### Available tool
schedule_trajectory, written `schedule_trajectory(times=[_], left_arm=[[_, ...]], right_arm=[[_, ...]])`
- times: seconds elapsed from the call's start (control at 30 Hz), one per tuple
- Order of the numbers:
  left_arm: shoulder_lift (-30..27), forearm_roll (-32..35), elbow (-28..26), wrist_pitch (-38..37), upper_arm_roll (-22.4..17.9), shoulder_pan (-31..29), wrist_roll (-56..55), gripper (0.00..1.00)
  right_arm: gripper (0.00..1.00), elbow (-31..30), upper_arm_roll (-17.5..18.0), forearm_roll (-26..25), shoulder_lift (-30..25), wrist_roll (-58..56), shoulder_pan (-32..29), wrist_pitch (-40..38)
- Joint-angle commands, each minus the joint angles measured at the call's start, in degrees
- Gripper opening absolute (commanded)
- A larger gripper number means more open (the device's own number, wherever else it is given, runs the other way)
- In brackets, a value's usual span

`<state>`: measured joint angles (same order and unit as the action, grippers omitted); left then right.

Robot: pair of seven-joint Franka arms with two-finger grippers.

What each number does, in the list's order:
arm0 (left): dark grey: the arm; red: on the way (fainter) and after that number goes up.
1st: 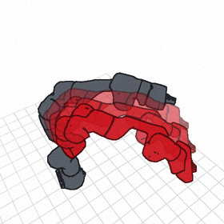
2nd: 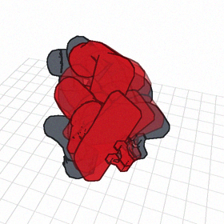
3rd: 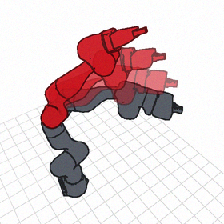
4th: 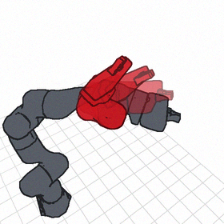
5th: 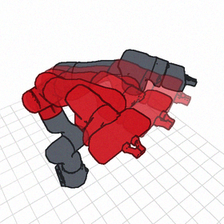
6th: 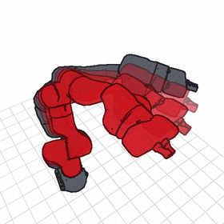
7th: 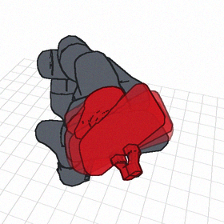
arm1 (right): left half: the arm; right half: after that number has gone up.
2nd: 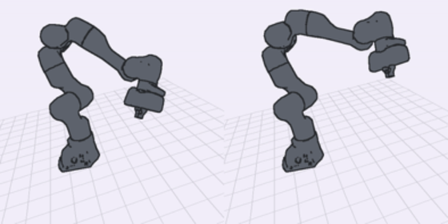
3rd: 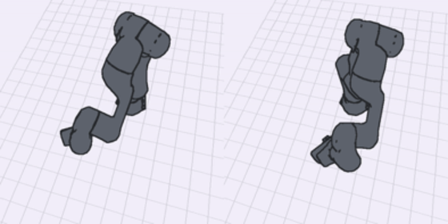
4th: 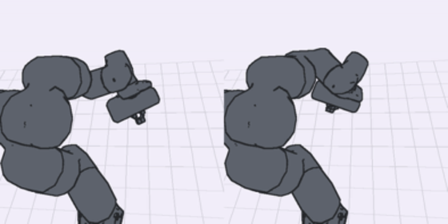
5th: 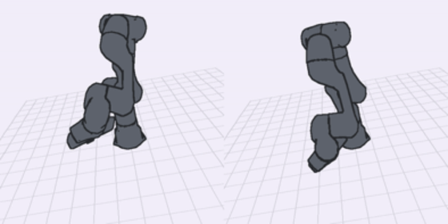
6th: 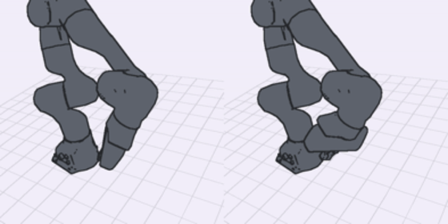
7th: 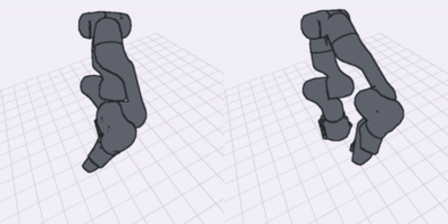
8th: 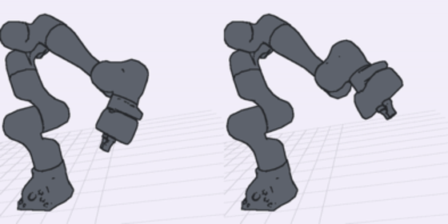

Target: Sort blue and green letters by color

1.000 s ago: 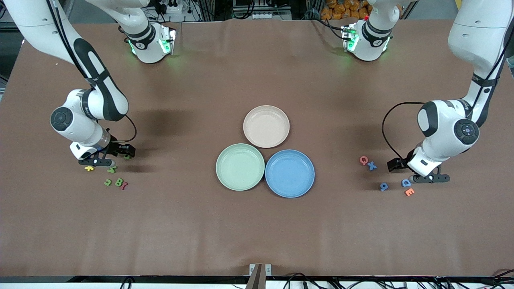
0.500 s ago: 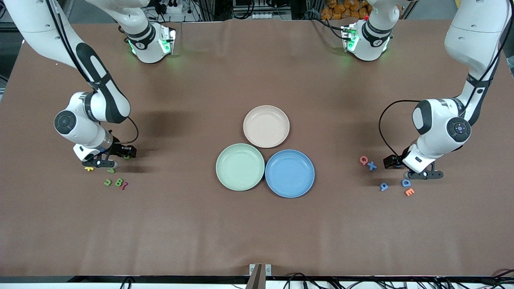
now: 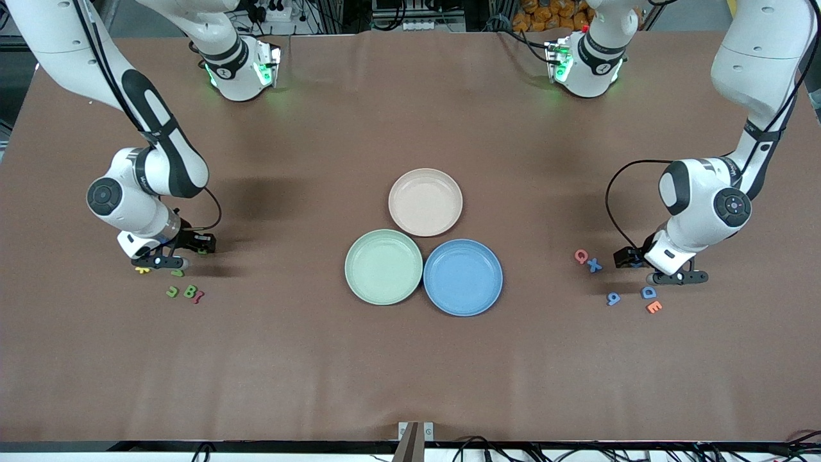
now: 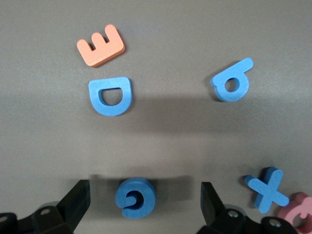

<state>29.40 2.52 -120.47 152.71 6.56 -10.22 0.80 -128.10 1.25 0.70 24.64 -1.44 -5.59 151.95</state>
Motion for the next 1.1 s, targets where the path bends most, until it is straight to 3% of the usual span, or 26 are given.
schedule_trajectory(times=[0.0, 0.1, 0.33, 0.5, 0.77, 1.07], left_arm=[[-0.9, 0.6, -1.8, 1.2, 0.5, -1.1, 1.0, 1.0], [-1.4, 0.6, -2.5, 1.2, 0.5, -1.1, 0.9, 1.0], [-1.5, 0.6, -2.8, 1.3, 0.5, -0.9, 1.0, 1.0], [-1.0, 0.6, -2.7, 2.0, 0.5, -1.1, 1.0, 1.0], [-0.7, 0.6, -2.5, 2.3, 0.5, -1.5, 1.0, 1.0], [-0.2, 0.6, -2.4, 3.2, 0.4, -1.6, 1.0, 1.0]], right_arm=[[0.42, 1.0, 0.2, -0.7, 0.8, 1.1, 0.2, -0.5], [0.36, 1.1, 0.2, -0.8, 0.9, 1.1, 0.3, -0.5], [0.0, 1.2, 0.2, -0.8, 0.7, 0.9, 0.3, -0.5], [0.0, 2.0, 0.2, -0.5, -0.8, 1.4, 0.5, -2.7], [0.0, 7.6, 0.7, -0.3, -3.7, 8.6, 2.9, -14.7], [0.0, 11.6, 2.1, -0.1, -3.8, 19.2, 7.2, -17.2]])
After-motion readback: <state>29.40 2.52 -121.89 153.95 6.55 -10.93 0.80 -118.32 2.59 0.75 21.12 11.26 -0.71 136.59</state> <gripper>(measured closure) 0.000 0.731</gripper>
